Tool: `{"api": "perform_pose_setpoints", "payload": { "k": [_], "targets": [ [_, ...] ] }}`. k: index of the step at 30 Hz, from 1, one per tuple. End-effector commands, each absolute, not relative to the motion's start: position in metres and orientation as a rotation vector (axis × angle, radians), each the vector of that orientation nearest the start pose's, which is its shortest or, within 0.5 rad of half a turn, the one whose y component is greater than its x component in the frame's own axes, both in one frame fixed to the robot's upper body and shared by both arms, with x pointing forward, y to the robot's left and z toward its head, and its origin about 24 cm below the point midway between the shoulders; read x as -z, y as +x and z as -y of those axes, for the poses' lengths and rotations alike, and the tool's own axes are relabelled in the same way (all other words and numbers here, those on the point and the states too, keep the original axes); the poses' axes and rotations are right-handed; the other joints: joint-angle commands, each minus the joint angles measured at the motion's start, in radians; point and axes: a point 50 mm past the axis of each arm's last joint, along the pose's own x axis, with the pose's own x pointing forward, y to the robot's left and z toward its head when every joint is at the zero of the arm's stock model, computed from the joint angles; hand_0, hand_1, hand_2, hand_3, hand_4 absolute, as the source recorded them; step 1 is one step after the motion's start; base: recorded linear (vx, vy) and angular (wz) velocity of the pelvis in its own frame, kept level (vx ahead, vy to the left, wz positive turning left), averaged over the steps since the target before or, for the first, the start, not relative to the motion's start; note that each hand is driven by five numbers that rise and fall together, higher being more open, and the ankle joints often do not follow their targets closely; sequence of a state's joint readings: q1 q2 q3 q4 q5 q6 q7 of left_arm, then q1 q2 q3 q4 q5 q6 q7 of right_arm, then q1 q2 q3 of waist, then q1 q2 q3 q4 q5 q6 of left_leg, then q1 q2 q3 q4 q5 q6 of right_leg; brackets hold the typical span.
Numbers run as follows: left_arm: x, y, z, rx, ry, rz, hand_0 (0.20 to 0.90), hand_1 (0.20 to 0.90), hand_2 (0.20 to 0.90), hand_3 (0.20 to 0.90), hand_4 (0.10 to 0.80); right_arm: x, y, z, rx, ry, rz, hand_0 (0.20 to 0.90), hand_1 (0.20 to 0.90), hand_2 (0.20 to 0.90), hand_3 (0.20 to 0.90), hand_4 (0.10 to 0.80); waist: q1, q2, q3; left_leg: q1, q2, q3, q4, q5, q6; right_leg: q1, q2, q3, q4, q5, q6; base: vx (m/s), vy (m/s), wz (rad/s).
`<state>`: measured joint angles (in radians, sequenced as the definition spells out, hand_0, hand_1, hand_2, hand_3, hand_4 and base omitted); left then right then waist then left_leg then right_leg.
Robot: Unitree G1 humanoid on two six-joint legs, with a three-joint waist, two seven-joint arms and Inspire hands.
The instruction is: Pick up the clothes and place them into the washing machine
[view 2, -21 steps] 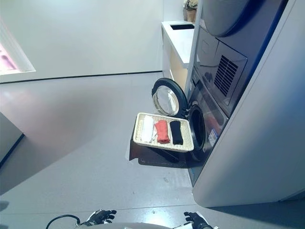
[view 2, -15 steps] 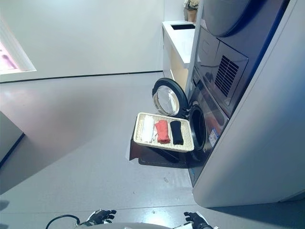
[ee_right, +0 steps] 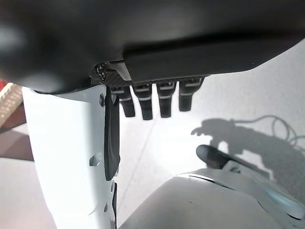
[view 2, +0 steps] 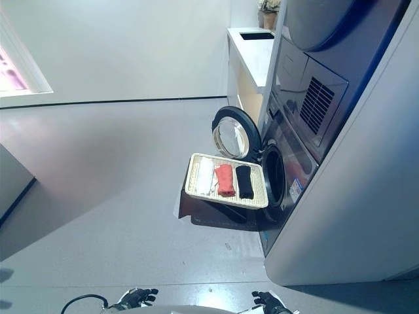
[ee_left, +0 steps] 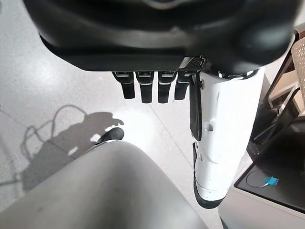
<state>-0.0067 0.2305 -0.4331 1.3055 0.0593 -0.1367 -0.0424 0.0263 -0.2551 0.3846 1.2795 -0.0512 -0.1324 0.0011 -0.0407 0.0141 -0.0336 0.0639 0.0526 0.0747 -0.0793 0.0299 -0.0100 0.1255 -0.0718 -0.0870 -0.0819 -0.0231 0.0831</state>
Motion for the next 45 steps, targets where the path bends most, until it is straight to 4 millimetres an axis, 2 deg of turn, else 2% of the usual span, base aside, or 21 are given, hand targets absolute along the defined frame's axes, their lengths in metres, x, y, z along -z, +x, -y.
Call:
{"api": "perform_pose_setpoints", "payload": {
  "k": [1, 10, 15, 18, 20, 22, 23, 26, 27, 29, 31, 32, 34, 35, 37, 38, 40, 42, 43, 44, 45],
  "targets": [
    [0.168, 0.088, -0.203, 0.321, 0.467, -1.197, 0.900, 0.900, 0.900, 0.900, 0.800, 0.167, 0.065, 0.225, -0.288, -0.547, -1.239, 0.900, 0.900, 0.900, 0.900, 0.800, 0.010, -0.039, -0.013, 0.000, -0.064, -0.025, -0.008, -0.039, -0.011, -0.064, 0.020, 0.029, -0.005, 0.066, 0.010, 0.000, 0.000, 0.00],
    [0.167, 0.095, -0.200, 0.344, 0.476, -1.173, 0.900, 0.900, 0.900, 0.900, 0.800, 0.165, 0.072, 0.231, -0.277, -0.563, -1.239, 0.900, 0.900, 0.900, 0.900, 0.800, 0.011, -0.028, 0.004, -0.013, -0.090, -0.014, -0.008, -0.046, 0.015, -0.093, -0.005, 0.050, 0.010, 0.081, 0.026, 0.005, 0.066, -0.04],
    [0.164, 0.105, -0.202, 0.327, 0.484, -1.142, 0.900, 0.900, 0.900, 0.900, 0.800, 0.164, 0.081, 0.231, -0.265, -0.567, -1.215, 0.900, 0.900, 0.900, 0.900, 0.800, 0.019, -0.027, 0.014, -0.022, -0.115, -0.018, -0.008, -0.049, 0.034, -0.116, -0.034, 0.051, 0.047, 0.079, 0.039, 0.023, 0.093, -0.04],
    [0.163, 0.108, -0.204, 0.320, 0.489, -1.133, 0.900, 0.900, 0.900, 0.900, 0.800, 0.163, 0.085, 0.233, -0.255, -0.572, -1.203, 0.900, 0.900, 0.900, 0.900, 0.800, 0.022, -0.025, 0.017, -0.025, -0.125, -0.017, -0.006, -0.054, 0.043, -0.137, -0.045, 0.051, 0.095, 0.068, 0.044, 0.025, 0.105, -0.01],
    [0.160, 0.116, -0.208, 0.303, 0.501, -1.114, 0.900, 0.900, 0.900, 0.900, 0.800, 0.160, 0.097, 0.233, -0.232, -0.564, -1.164, 0.900, 0.900, 0.900, 0.900, 0.800, 0.025, -0.019, 0.036, -0.025, -0.128, -0.019, 0.007, -0.059, 0.059, -0.184, -0.040, 0.042, 0.244, 0.033, 0.038, 0.014, 0.134, -0.04],
    [0.159, 0.118, -0.210, 0.299, 0.503, -1.109, 0.900, 0.900, 0.900, 0.900, 0.800, 0.159, 0.099, 0.233, -0.223, -0.564, -1.156, 0.900, 0.900, 0.900, 0.900, 0.800, 0.024, -0.019, 0.046, -0.018, -0.129, -0.020, 0.010, -0.065, 0.064, -0.213, -0.043, 0.038, 0.304, 0.031, 0.034, 0.043, 0.114, -0.11],
    [0.158, 0.118, -0.214, 0.295, 0.517, -1.118, 0.900, 0.900, 0.900, 0.900, 0.800, 0.157, 0.103, 0.236, -0.193, -0.551, -1.146, 0.900, 0.900, 0.900, 0.900, 0.800, 0.014, -0.017, 0.066, 0.001, -0.128, -0.023, 0.017, -0.076, 0.076, -0.255, -0.035, 0.033, 0.415, 0.057, 0.033, 0.098, 0.163, -0.09],
    [0.158, 0.118, -0.218, 0.279, 0.515, -1.126, 0.900, 0.900, 0.900, 0.900, 0.800, 0.158, 0.099, 0.239, -0.167, -0.532, -1.159, 0.900, 0.900, 0.900, 0.900, 0.800, -0.001, -0.018, 0.083, 0.030, -0.129, -0.039, 0.027, -0.101, 0.084, -0.328, -0.014, 0.045, 0.463, 0.080, 0.027, 0.160, 0.083, -0.17],
    [0.157, 0.120, -0.218, 0.281, 0.517, -1.115, 0.900, 0.900, 0.900, 0.900, 0.800, 0.158, 0.096, 0.241, -0.158, -0.526, -1.171, 0.900, 0.900, 0.900, 0.900, 0.800, -0.009, -0.018, 0.085, 0.045, -0.132, -0.051, 0.026, -0.112, 0.084, -0.349, -0.011, 0.045, 0.427, 0.081, 0.022, 0.218, 0.008, -0.12],
    [0.156, 0.124, -0.216, 0.287, 0.524, -1.094, 0.900, 0.900, 0.900, 0.900, 0.800, 0.158, 0.093, 0.244, -0.143, -0.523, -1.183, 0.900, 0.900, 0.900, 0.900, 0.800, -0.022, -0.022, 0.090, 0.071, -0.138, -0.069, 0.021, -0.132, 0.082, -0.376, -0.026, 0.049, 0.355, 0.117, 0.025, 0.232, -0.039, 0.03],
    [0.155, 0.128, -0.214, 0.291, 0.525, -1.080, 0.900, 0.900, 0.900, 0.900, 0.800, 0.160, 0.088, 0.244, -0.141, -0.520, -1.205, 0.900, 0.900, 0.900, 0.900, 0.800, -0.043, -0.032, 0.098, 0.108, -0.145, -0.099, 0.011, -0.159, 0.074, -0.427, -0.058, 0.058, 0.220, 0.191, 0.043, 0.254, -0.079, 0.31],
    [0.155, 0.128, -0.213, 0.292, 0.525, -1.080, 0.900, 0.900, 0.900, 0.900, 0.800, 0.160, 0.088, 0.244, -0.140, -0.520, -1.205, 0.900, 0.900, 0.900, 0.900, 0.800, -0.043, -0.026, 0.100, 0.112, -0.140, -0.101, 0.011, -0.163, 0.074, -0.420, -0.054, 0.054, 0.214, 0.191, 0.043, 0.225, -0.059, 0.33],
    [0.153, 0.134, -0.213, 0.281, 0.522, -1.061, 0.900, 0.900, 0.900, 0.900, 0.800, 0.161, 0.081, 0.243, -0.143, -0.519, -1.229, 0.900, 0.900, 0.900, 0.900, 0.800, -0.074, -0.029, 0.108, 0.176, -0.127, -0.140, -0.006, -0.196, 0.058, -0.476, -0.073, 0.078, 0.088, 0.260, 0.064, 0.360, -0.098, 0.38],
    [0.153, 0.133, -0.213, 0.278, 0.519, -1.059, 0.900, 0.900, 0.900, 0.900, 0.800, 0.162, 0.079, 0.243, -0.143, -0.517, -1.235, 0.900, 0.900, 0.900, 0.900, 0.800, -0.078, -0.027, 0.109, 0.195, -0.118, -0.150, -0.008, -0.209, 0.051, -0.481, -0.073, 0.072, 0.059, 0.277, 0.070, 0.408, -0.132, 0.51],
    [0.154, 0.133, -0.212, 0.278, 0.515, -1.061, 0.900, 0.900, 0.900, 0.900, 0.800, 0.162, 0.077, 0.243, -0.143, -0.516, -1.240, 0.900, 0.900, 0.900, 0.900, 0.800, -0.082, -0.025, 0.107, 0.212, -0.110, -0.160, -0.008, -0.221, 0.046, -0.486, -0.073, 0.055, 0.037, 0.292, 0.075, 0.261, -0.109, 0.45],
    [0.156, 0.127, -0.212, 0.277, 0.506, -1.082, 0.900, 0.900, 0.900, 0.900, 0.800, 0.163, 0.074, 0.242, -0.148, -0.516, -1.246, 0.900, 0.900, 0.900, 0.900, 0.800, -0.086, -0.029, 0.094, 0.245, -0.100, -0.173, -0.008, -0.243, 0.036, -0.499, -0.081, 0.009, 0.028, 0.314, 0.080, 0.328, -0.185, 0.31],
    [0.158, 0.119, -0.213, 0.278, 0.503, -1.107, 0.900, 0.900, 0.900, 0.900, 0.800, 0.163, 0.077, 0.239, -0.167, -0.515, -1.225, 0.900, 0.900, 0.900, 0.900, 0.800, -0.098, -0.033, 0.072, 0.266, -0.077, -0.188, -0.008, -0.267, 0.026, -0.485, -0.069, 0.016, 0.027, 0.321, 0.069, 0.360, -0.238, 0.44],
    [0.159, 0.116, -0.213, 0.277, 0.504, -1.118, 0.900, 0.900, 0.900, 0.900, 0.800, 0.162, 0.081, 0.239, -0.171, -0.521, -1.206, 0.900, 0.900, 0.900, 0.900, 0.800, -0.111, -0.020, 0.048, 0.268, -0.046, -0.200, -0.008, -0.262, 0.014, -0.473, -0.038, 0.062, 0.029, 0.318, 0.055, 0.251, -0.181, 0.42],
    [0.159, 0.116, -0.213, 0.277, 0.503, -1.118, 0.900, 0.900, 0.900, 0.900, 0.800, 0.161, 0.081, 0.239, -0.171, -0.521, -1.206, 0.900, 0.900, 0.900, 0.900, 0.800, -0.110, -0.018, 0.048, 0.269, -0.045, -0.199, -0.008, -0.263, 0.014, -0.473, -0.037, 0.062, 0.029, 0.317, 0.055, 0.285, -0.244, 0.19],
    [0.160, 0.114, -0.214, 0.256, 0.486, -1.121, 0.900, 0.900, 0.900, 0.900, 0.800, 0.160, 0.086, 0.239, -0.185, -0.529, -1.185, 0.900, 0.900, 0.900, 0.900, 0.800, -0.110, 0.002, 0.033, 0.260, -0.013, -0.215, 0.025, -0.214, -0.005, -0.480, -0.003, 0.072, 0.066, 0.296, 0.037, 0.267, -0.247, 0.05],
    [0.160, 0.114, -0.213, 0.253, 0.481, -1.118, 0.900, 0.900, 0.900, 0.900, 0.800, 0.159, 0.089, 0.238, -0.190, -0.533, -1.171, 0.900, 0.900, 0.900, 0.900, 0.800, -0.112, 0.009, 0.027, 0.249, 0.005, -0.223, 0.056, -0.178, -0.017, -0.475, 0.018, 0.075, 0.083, 0.284, 0.022, 0.349, -0.330, 0.03]
  ]
}}
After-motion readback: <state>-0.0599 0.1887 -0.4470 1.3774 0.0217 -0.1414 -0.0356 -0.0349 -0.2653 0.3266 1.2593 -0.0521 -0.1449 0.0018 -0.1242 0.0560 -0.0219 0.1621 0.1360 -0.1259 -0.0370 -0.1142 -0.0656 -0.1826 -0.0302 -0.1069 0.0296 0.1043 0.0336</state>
